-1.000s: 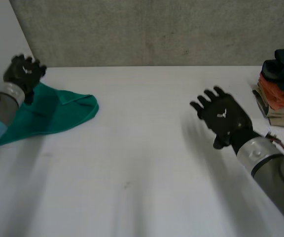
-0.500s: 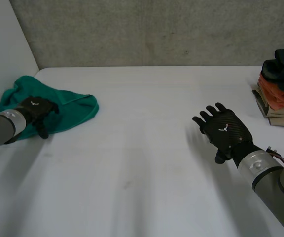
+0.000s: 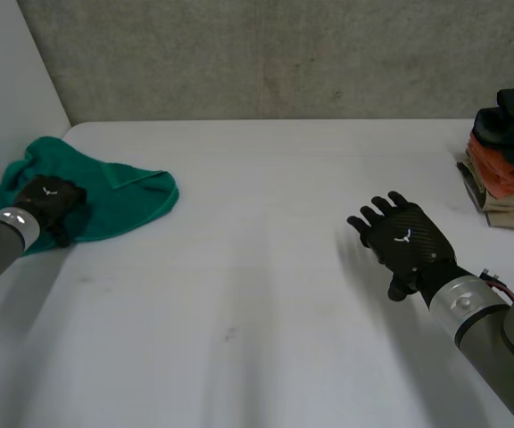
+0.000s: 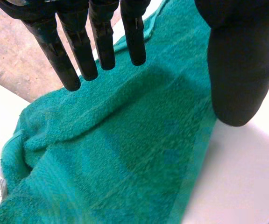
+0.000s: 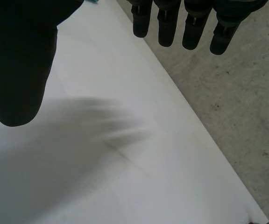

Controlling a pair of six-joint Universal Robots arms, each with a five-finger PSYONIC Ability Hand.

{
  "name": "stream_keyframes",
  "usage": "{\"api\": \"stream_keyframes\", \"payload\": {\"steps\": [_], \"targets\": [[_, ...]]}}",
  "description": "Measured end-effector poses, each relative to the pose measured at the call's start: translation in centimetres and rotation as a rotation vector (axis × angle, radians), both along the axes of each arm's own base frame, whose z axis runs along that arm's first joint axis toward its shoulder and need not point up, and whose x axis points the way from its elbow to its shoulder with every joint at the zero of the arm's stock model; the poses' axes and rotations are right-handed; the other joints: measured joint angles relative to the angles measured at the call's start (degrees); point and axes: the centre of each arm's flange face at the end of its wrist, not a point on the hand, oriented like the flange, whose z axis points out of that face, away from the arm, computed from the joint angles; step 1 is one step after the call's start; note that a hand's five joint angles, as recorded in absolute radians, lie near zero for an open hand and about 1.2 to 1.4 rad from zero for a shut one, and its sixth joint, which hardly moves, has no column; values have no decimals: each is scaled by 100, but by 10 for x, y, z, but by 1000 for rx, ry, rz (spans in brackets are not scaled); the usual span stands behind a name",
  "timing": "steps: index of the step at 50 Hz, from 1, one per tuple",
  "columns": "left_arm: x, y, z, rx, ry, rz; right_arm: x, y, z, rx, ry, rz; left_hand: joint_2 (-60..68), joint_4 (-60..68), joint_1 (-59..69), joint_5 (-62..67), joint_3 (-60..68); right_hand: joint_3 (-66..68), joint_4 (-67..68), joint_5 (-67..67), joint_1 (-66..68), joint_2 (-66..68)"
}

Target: Fold the laundry.

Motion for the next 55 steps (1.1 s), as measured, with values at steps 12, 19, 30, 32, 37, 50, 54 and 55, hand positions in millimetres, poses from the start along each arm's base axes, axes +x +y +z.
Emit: {"api": "stream_keyframes", "payload": {"steps": [12, 19, 30, 32, 37, 50, 54, 55], "targets": [[6, -14, -8, -28, -44, 19, 0, 0, -6, 20, 6, 0, 363, 360, 372, 335, 359, 0, 0, -1, 0, -1], [6, -22, -10, -56, -46, 25, 0, 0, -7, 20, 6, -1, 3553, 3551, 3791, 3473, 3516, 0, 0, -1, 0, -1], [-5, -36, 9, -223, -49, 62, 0, 0, -7, 19, 7, -6, 4357, 4367, 4096, 4117, 4314, 0, 0, 0, 0, -1], [-14, -35, 20, -257, -32, 63, 0, -1, -6, 17, 7, -9, 4358, 4368, 4096, 4117, 4315, 0, 0, 0, 0, 0], [-56, -18, 76, -354, 104, 10, 0, -4, -4, 11, 1, -15, 4363, 4369, 4095, 4117, 4316, 0, 0, 0, 0, 0], [-154, 116, 287, -643, 657, -286, -14, -23, 13, 10, -98, -125, 4375, 4373, 4096, 4122, 4340, 0, 0, 0, 0, 0], [-169, 148, 311, -666, 742, -351, -19, -28, 19, 8, -135, -158, 4375, 4372, 4096, 4117, 4340, 0, 0, -1, 0, 0], [-173, 154, 314, -667, 757, -364, -20, -28, 21, 7, -145, -165, 4375, 4372, 4096, 4122, 4340, 0, 0, -1, 0, -1]]}}
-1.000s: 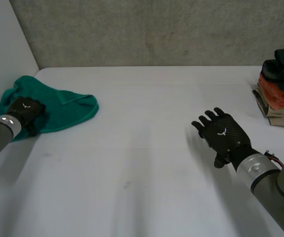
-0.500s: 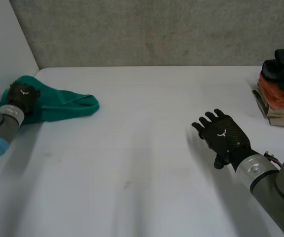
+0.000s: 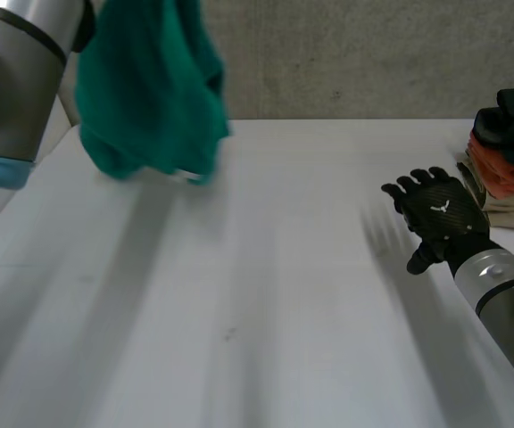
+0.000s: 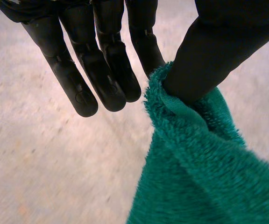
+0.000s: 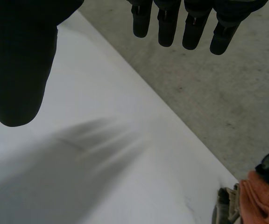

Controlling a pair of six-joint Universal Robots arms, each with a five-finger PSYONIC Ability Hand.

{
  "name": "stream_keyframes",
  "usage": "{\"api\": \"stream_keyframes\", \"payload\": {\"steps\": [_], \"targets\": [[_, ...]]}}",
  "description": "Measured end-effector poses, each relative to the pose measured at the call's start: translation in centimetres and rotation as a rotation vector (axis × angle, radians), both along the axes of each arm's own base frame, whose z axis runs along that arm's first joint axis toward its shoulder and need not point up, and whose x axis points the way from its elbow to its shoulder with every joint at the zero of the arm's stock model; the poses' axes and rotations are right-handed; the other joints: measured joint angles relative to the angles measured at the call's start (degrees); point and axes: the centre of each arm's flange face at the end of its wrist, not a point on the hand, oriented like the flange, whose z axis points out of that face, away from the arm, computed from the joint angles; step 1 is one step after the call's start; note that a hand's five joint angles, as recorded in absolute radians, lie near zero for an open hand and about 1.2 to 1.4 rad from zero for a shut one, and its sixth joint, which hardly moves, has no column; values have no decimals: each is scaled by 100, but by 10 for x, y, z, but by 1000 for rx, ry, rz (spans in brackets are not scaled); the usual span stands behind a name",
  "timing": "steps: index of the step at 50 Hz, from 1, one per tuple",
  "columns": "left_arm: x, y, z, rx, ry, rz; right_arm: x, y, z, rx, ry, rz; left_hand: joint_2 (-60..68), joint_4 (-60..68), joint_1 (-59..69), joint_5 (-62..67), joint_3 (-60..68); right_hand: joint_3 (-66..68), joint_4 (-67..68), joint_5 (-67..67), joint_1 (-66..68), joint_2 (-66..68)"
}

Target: Fold the laundry.

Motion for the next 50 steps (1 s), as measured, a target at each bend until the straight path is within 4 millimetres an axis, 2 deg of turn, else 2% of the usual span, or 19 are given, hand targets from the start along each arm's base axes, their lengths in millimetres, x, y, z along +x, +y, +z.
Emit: {"api": "stream_keyframes", "payload": {"steps": [3, 9, 10, 12, 13, 15, 20, 22, 23, 24, 25, 27, 28, 32, 34, 39, 43, 44, 50], "targets": [[-11, 14, 2, 3, 15, -39, -2, -2, 5, -5, -27, -17, 0, 0, 0, -5, 0, 0, 0, 1, 0, 0], [-27, 12, -34, 95, -37, -61, -4, -3, 13, -20, -47, -40, 0, 1, 0, -5, 0, 0, 0, 0, 0, 0], [-34, 5, -68, 177, -98, -58, -7, -5, 15, -26, -51, -54, 0, 1, 0, -5, 0, 0, 0, 0, 0, 0], [-39, 0, -107, 270, -174, -47, -10, -7, 17, -32, -53, -67, 0, 1, 0, -5, 0, 0, 0, 0, 0, 0], [-39, -1, -117, 293, -194, -43, -10, -7, 17, -33, -53, -70, 0, 1, 0, -5, 0, 0, 0, 0, 0, 0], [-40, -3, -167, 415, -307, -20, -13, -10, 19, -39, -55, -79, 0, 1, 0, -4, 0, 0, 0, 0, 0, 0], [-37, 12, -238, 601, -502, 9, -14, -14, 24, -39, -58, -79, 0, 2, 0, -5, 0, 0, 0, 0, 0, 0], [-36, 20, -252, 644, -552, 7, -13, -16, 26, -29, -56, -77, -207, -216, -186, -148, -201, 0, 0, 1, 0, 0], [-36, 26, -257, 663, -577, 0, -13, -17, 28, -18, -53, -75, -1074, -966, -998, -878, -945, 0, 0, 0, 0, 0], [-36, 30, -258, 670, -588, -5, -13, -17, 29, -8, -52, -74, -1576, -1585, -1715, -1492, -1553, 0, 0, 0, 0, 0], [-37, 35, -257, 673, -600, -15, -12, -18, 30, 4, -49, -72, -3151, -3176, -3558, -3085, -3104, 0, 0, 1, 0, 0], [-38, 42, -250, 660, -603, -31, -11, -19, 31, 41, -43, -67, -3882, -3915, -4358, -3830, -3825, 0, 0, 1, 0, 0], [-38, 46, -243, 644, -598, -40, -11, -19, 32, 64, -40, -64, -5193, -5252, -5258, -5088, -5148, 0, 0, 0, 0, 0], [-36, 52, -209, 562, -548, -51, -7, -16, 33, 137, -26, -50, -5478, -5533, -5302, -5329, -5464, 0, 0, 1, 0, 0], [-30, 44, -191, 506, -505, -28, 1, -7, 33, 172, -20, -22, -5478, -5533, -5302, -5329, -5464, 0, 0, 0, 0, 0], [-13, 14, -174, 442, -461, 58, 34, 24, 34, 217, -21, 80, -5478, -5533, -5300, -5329, -5464, 0, 0, 1, 0, 0], [2, -20, -184, 433, -492, 124, 60, 54, 29, 248, -24, 155, -5478, -5533, -5299, -5330, -5464, 0, 0, 0, 0, 0], [9, -36, -194, 436, -525, 142, 66, 61, 27, 255, -22, 172, -5478, -5533, -5299, -5329, -5464, 0, 0, 1, 0, 0], [28, -82, -240, 444, -674, 119, 101, 95, 0, 265, 10, 239, -5448, -5509, -5255, -5255, -5447, 0, 0, 0, 0, 0]]}}
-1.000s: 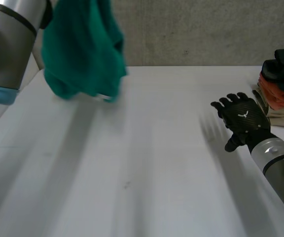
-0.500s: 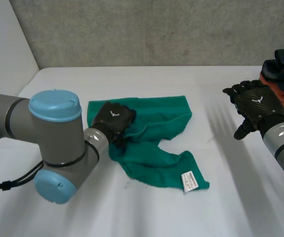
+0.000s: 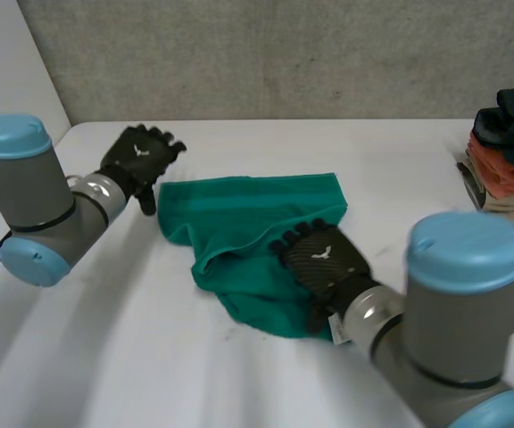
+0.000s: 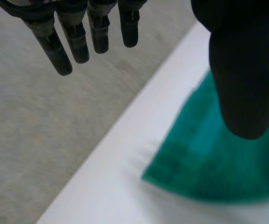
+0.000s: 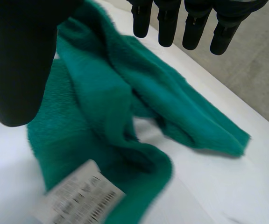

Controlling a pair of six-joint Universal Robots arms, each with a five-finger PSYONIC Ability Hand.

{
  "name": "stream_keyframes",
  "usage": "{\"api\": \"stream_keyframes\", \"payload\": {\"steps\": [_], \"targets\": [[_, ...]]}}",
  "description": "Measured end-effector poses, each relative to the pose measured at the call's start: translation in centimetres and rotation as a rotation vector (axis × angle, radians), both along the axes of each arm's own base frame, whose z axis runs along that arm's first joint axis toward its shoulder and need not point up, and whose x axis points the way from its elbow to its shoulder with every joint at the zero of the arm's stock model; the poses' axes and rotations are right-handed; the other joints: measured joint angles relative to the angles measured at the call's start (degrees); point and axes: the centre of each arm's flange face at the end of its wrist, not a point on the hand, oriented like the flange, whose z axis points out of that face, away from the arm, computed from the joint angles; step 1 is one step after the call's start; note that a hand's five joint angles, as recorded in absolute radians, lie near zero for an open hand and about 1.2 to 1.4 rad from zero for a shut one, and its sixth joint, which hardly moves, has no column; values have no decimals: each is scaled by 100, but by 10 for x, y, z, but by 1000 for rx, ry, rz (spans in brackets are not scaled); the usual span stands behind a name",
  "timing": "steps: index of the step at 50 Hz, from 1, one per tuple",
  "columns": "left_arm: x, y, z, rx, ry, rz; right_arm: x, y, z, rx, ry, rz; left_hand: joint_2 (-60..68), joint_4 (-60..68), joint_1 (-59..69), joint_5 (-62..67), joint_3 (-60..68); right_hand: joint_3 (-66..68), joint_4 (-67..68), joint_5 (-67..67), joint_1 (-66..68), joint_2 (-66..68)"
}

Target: Fold the laundry.

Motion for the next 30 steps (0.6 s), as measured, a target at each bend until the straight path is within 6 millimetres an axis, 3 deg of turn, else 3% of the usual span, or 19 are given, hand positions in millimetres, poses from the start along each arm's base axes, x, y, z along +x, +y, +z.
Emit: {"api": "stream_keyframes", "payload": {"steps": [7, 19, 21, 22, 24, 27, 30], "targets": [[5, -18, -42, 76, -62, -131, 28, 3, -28, -69, -20, 28, 325, 389, 471, 377, 344, 135, 177, 154, 96, 131], [-5, -9, -77, 200, -72, -183, 41, -5, -60, -105, 10, 44, 2001, 2072, 2199, 2032, 2025, 927, 970, 949, 880, 862], [-6, -8, -79, 204, -73, -186, 41, -6, -62, -104, 14, 43, 2165, 2194, 2341, 2151, 2148, 1534, 1479, 1448, 1473, 1457], [-9, -6, -82, 208, -74, -192, 41, -8, -64, -105, 19, 37, 3462, 3522, 3808, 3450, 3471, 3025, 3070, 2898, 2961, 3000], [-14, -4, -86, 210, -75, -200, 40, -10, -64, -109, 22, 24, 4901, 4907, 5073, 4832, 4889, 4859, 4906, 4808, 4749, 4918], [-20, -3, -83, 193, -68, -205, 38, -14, -61, -123, 16, 3, 5408, 5485, 5181, 5219, 5400, 5474, 5591, 5269, 4894, 5468], [-26, -4, -63, 144, -29, -188, 36, -17, -46, -155, -11, -21, 5434, 5506, 5181, 5219, 5423, 5491, 5643, 5269, 4894, 5468]]}}
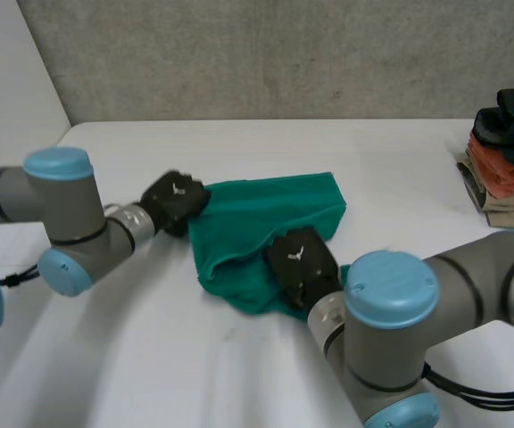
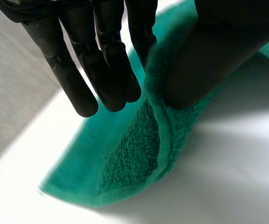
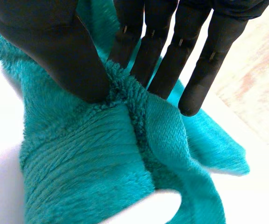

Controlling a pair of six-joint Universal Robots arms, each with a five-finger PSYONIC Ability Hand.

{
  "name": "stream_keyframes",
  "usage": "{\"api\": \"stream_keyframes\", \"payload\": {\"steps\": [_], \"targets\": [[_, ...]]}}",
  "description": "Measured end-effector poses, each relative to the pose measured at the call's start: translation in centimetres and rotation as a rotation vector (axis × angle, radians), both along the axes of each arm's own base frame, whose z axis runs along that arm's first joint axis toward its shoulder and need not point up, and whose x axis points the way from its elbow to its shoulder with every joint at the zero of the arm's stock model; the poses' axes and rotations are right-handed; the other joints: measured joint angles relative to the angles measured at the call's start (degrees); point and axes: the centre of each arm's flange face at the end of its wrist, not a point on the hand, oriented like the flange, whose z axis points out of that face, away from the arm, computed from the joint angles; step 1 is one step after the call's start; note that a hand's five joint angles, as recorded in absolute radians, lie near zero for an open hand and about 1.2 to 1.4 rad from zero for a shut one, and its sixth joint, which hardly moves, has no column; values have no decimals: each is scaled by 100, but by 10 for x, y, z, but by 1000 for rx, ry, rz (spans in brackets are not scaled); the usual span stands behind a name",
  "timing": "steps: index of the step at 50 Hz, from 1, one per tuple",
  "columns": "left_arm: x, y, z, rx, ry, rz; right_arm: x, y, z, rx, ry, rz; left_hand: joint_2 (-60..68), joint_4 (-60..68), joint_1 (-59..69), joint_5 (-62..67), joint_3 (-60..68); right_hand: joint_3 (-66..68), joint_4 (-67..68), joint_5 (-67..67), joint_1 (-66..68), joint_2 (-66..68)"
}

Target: Fold the laundry.

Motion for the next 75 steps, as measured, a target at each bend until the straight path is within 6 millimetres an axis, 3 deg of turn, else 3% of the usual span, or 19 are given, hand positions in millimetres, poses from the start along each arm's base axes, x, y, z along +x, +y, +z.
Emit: {"api": "stream_keyframes", "payload": {"steps": [3, 4, 6, 12, 17, 22, 28, 30, 31, 35, 40, 44, 47, 53, 55, 57, 58, 63, 75], "targets": [[-3, 1, 25, -44, 53, 26, -3, -4, 20, -38, -35, -19, 1, 0, 0, 0, 0, 0, 8, 0, 0, 0], [-3, 4, 47, -77, 97, 46, -7, -9, 36, -67, -61, -38, 1, 0, 0, 0, 0, 1, 9, 0, 0, 0], [-2, 9, 71, -114, 145, 63, -15, -16, 56, -100, -89, -67, 1, 0, 0, 0, 0, 38, 9, 0, 0, 0], [9, 42, 145, -240, 265, 89, -52, -48, 117, -157, -146, -160, 4, 1, 0, 0, 2, 71, 12, 76, 0, 0], [20, 74, 172, -287, 294, 86, -85, -81, 149, -102, -222, -225, 16, 1, 0, 0, 23, 72, 14, 106, 0, 0], [24, 99, 166, -263, 279, 70, -112, -121, 146, 59, -327, -287, 17, 3, 0, 0, 24, 72, 21, 113, 0, 0], [14, 115, 123, -163, 232, 38, -128, -172, 95, 295, -409, -375, 17, 4, 0, 0, 24, -89, -154, -25, -88, -212], [6, 117, 107, -128, 216, 28, -129, -185, 76, 336, -408, -408, 17, 4, 0, 0, 24, -1379, -1467, -1193, -941, -1428], [1, 117, 98, -110, 207, 23, -129, -192, 65, 346, -399, -430, 17, 4, 0, 0, 24, -2588, -2686, -2336, -2159, -2674], [-12, 118, 85, -89, 193, 29, -131, -201, 54, 315, -347, -481, 17, 5, 0, 0, 24, -5166, -5293, -5028, -4735, -5217], [-20, 115, 91, -112, 205, 57, -136, -191, 75, 188, -225, -495, 17, 5, 0, 0, 24, -5509, -5654, -5275, -4891, -5473], [-21, 115, 108, -151, 231, 67, -142, -161, 101, 72, -84, -460, 17, 5, 0, 0, 24, -5509, -5654, -5275, -4891, -5473], [-20, 117, 117, -172, 244, 66, -144, -135, 105, 37, 4, -428, 17, 5, 0, 0, 24, -5509, -5654, -5275, -4891, -5473], [-20, 119, 129, -199, 262, 60, -145, -78, 82, 72, 152, -345, 17, 14, 0, 0, 24, -4585, -4687, -4333, -4026, -4590], [-21, 120, 129, -198, 262, 57, -145, -66, 69, 99, 174, -323, 17, 23, 0, 0, 24, -4209, -4312, -3960, -3648, -4266], [-21, 120, 129, -198, 262, 57, -145, -66, 69, 99, 174, -323, 17, 23, 0, 0, 24, -4209, -4312, -3960, -3648, -4266], [-22, 120, 128, -194, 260, 56, -145, -56, 54, 123, 178, -300, 17, 24, 0, 0, 24, -3856, -3943, -3624, -3287, -3857], [-22, 120, 124, -186, 255, 57, -142, -57, 34, 129, 155, -265, 17, 24, 0, 0, 24, -3808, -3858, -3537, -3254, -3811], [-22, 118, 121, -178, 251, 61, -133, -87, -5, 116, 128, -234, 17, 26, 0, 0, 24, -3808, -3858, -3524, -3254, -3811]]}}
